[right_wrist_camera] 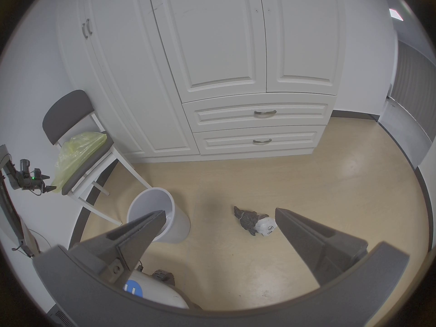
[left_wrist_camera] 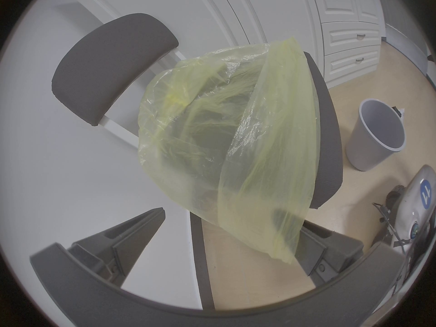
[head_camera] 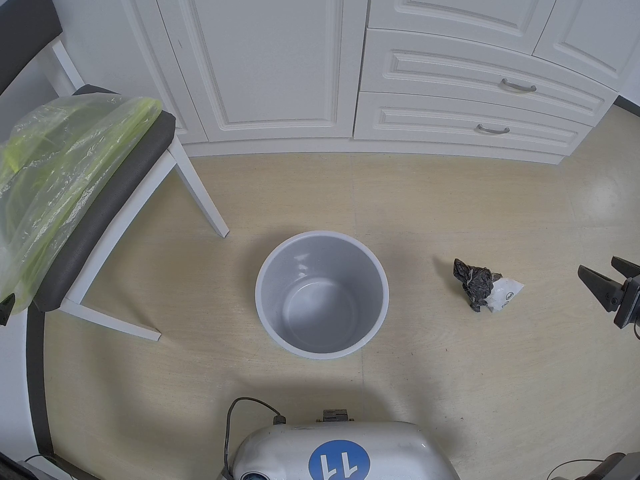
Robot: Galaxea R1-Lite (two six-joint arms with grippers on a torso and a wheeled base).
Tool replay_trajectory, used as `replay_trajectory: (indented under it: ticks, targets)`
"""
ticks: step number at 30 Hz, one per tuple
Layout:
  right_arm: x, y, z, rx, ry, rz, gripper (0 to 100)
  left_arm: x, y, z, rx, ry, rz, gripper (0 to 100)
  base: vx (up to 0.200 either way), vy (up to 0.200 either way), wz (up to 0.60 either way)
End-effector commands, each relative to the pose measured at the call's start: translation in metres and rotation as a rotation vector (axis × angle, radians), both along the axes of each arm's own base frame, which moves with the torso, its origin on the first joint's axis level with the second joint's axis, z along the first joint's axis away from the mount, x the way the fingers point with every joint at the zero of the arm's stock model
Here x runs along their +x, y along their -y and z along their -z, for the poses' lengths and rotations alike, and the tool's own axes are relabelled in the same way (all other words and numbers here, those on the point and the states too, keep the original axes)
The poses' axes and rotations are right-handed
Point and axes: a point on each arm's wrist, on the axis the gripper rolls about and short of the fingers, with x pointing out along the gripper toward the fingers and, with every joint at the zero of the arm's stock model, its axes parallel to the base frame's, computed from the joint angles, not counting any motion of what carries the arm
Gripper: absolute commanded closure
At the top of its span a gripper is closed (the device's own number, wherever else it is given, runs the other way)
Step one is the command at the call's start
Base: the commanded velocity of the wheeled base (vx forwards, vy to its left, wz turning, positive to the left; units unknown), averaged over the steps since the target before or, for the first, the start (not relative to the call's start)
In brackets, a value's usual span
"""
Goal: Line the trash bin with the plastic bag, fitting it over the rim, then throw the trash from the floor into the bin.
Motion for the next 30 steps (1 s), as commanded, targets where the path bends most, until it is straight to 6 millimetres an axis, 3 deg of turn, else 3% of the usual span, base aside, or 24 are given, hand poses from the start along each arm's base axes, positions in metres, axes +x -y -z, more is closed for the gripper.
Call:
replay_trajectory:
  ticks: [1, 13, 30]
  targets:
    - [-0.001, -0.001, 0.000, 0.002, 0.001, -0.007, 0, 0.002, -0.003, 0.001, -0.006, -0.002, -0.001, 0, 0.000, 0.000, 0.00]
    - [0.000, -0.002, 0.001, 0.002, -0.005, -0.019, 0, 0.004, -0.007, -0.011, 0.046, 0.098, -0.014, 0, 0.000, 0.000, 0.00]
    - [0.001, -0.003, 0.003, 0.002, -0.016, -0.022, 0, 0.004, -0.007, -0.011, 0.053, 0.101, -0.012, 0, 0.000, 0.000, 0.00]
